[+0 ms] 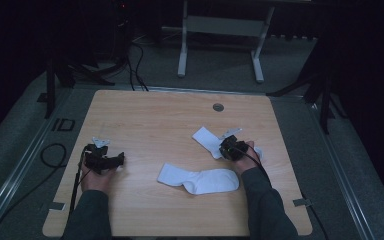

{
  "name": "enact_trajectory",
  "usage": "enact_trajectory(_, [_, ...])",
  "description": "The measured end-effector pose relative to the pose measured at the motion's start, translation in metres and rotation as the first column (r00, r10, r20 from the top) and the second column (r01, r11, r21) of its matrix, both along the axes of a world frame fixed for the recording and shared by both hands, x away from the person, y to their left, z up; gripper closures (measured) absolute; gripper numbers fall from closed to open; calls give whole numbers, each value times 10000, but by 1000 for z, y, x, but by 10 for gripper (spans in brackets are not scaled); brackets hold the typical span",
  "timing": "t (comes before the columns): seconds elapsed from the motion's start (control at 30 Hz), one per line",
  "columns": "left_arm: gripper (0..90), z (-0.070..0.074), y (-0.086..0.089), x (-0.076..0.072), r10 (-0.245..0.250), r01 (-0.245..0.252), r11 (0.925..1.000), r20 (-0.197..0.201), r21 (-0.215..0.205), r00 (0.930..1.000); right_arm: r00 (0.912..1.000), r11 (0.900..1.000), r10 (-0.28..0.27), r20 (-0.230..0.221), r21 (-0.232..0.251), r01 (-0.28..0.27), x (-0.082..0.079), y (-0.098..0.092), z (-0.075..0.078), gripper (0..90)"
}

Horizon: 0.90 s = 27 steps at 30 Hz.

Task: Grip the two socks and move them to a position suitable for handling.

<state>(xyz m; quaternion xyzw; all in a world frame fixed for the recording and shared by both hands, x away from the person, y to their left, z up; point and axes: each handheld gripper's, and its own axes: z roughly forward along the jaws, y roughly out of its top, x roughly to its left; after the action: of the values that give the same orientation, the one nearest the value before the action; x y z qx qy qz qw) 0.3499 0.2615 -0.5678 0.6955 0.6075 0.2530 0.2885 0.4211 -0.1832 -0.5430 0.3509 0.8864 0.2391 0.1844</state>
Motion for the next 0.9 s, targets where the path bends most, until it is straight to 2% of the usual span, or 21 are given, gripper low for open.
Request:
enact_trajectory(0.23, [159, 0, 0, 0, -3, 3, 10000, 1, 1, 10000, 9964, 9964, 843, 81, 106, -844, -5, 19, -1, 867])
enact_trajectory(0.43, [159, 0, 0, 0, -6, 6, 10000, 0, 5, 10000, 9882, 9882, 1531, 62, 51, -1532, -12, 31, -1, 868])
enact_trajectory(0.6, [159, 0, 0, 0, 3, -3, 10000, 1, 4, 10000, 9747, 9747, 2233, 0, -18, -2233, -17, 35, -1, 868])
enact_trajectory(0.9, [159, 0, 0, 0, 4, -4, 10000, 1, 4, 10000, 9552, 9554, 2953, -200, -20, -2954, -21, 33, 0, 873])
